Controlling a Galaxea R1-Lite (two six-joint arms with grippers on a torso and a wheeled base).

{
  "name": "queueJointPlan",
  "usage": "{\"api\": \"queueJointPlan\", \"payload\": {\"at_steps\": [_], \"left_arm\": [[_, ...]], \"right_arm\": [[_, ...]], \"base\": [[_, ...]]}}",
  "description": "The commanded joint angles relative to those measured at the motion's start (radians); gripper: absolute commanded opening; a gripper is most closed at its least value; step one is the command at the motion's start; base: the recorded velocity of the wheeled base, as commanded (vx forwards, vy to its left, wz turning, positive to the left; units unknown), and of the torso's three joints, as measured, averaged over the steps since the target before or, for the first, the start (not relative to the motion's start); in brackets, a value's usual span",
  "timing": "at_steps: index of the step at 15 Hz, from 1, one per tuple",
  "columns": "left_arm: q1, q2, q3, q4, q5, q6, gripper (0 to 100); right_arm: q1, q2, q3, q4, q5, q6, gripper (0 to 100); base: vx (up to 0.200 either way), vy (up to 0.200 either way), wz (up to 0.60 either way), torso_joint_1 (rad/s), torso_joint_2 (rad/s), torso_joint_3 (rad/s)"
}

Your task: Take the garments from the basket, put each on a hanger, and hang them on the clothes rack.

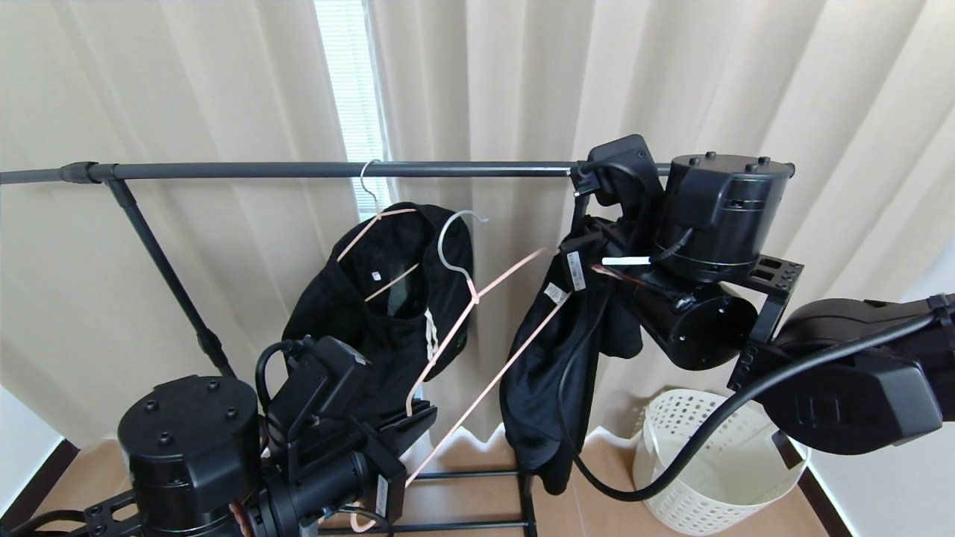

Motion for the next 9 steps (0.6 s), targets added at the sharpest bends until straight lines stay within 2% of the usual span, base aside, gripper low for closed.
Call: {"api": "queueJointPlan", "payload": {"at_steps": [1,9], "left_arm": [[-0.008,0.003,0.002,0.0,0.0,0.0,0],[-0.024,0.009,0.016,-0.028,-0.002,-0.003,0]], "right_arm": [[0.011,-0.003,0.009,-0.019,0.0,-0.001,0],[0.071,-0.032,0.025,-0.028,0.015,0.005,0]], "base": [[0.0,0.0,0.0,0.0,0.0,0.0],[0.0,0.0,0.0,0.0,0.0,0.0]]}}
